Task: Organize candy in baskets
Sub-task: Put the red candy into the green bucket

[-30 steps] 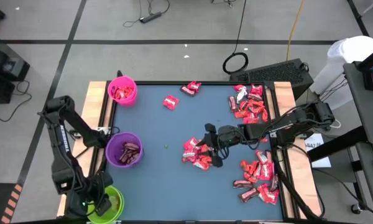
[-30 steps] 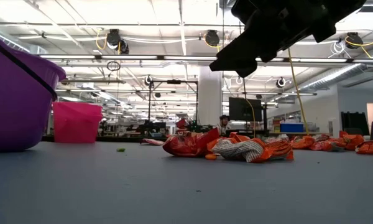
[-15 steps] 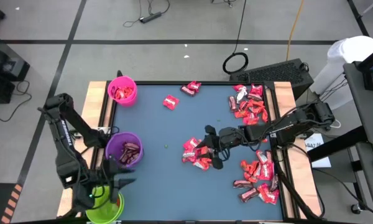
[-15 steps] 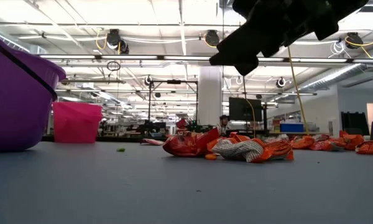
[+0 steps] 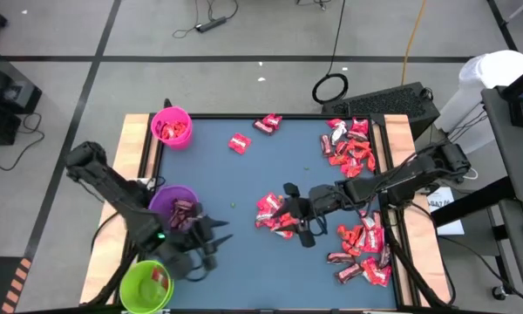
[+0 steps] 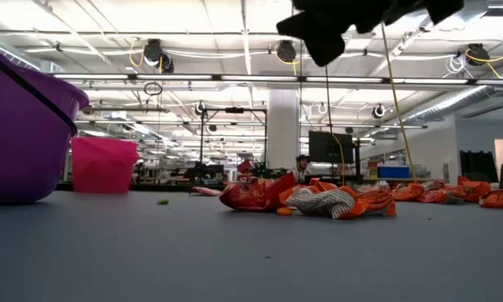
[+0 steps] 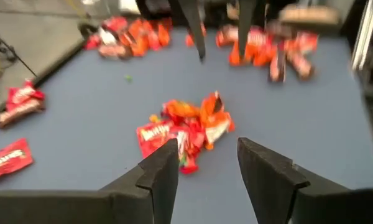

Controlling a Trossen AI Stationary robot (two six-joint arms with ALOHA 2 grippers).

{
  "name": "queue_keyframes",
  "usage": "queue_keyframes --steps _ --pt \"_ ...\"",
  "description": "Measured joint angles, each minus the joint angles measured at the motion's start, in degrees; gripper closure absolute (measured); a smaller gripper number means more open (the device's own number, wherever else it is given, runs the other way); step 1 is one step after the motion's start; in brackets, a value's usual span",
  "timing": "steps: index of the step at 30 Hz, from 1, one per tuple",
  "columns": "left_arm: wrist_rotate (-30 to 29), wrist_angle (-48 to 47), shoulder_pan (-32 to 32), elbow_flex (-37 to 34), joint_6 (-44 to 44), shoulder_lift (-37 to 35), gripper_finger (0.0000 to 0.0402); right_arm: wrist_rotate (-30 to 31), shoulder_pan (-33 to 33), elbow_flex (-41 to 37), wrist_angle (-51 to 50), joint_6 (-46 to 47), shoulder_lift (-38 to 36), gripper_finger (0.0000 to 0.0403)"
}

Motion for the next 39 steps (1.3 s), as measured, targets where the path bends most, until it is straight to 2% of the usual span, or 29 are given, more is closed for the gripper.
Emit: queue_keyframes --steps 7,15,24,28,32,35,39 --pt "7.77 3.14 9.58 -0.02 3.98 8.52 0.023 0.2 0.18 1.62 -8.24 -2.86 -8.0 0.0232" --pt "15.65 15.53 17.15 -0.02 10.91 16.91 0.023 0.21 0.27 1.66 -7.53 -6.22 -19.16 0.0232" --pt "25.14 18.58 22.25 -0.02 10.96 21.92 0.023 0.07 2.57 1.68 -8.03 -7.24 -18.14 0.0232" --pt "25.71 18.44 23.55 -0.02 11.01 23.89 0.023 0.08 3.2 1.68 -8.0 -7.24 -17.88 0.0232" --pt "30.45 18.91 24.86 -0.02 11.35 26.03 0.0232 0.07 3.59 1.68 -7.86 -7.26 -17.88 0.0232" --pt "31.14 18.81 25.25 0.04 11.44 26.68 0.0253 0.07 3.59 1.68 -7.39 -7.24 -17.88 0.0232" --pt "31.33 19.54 25.26 0.04 12.78 26.81 0.0325 0.07 3.59 1.66 -7.38 -6.61 -17.38 0.0232"
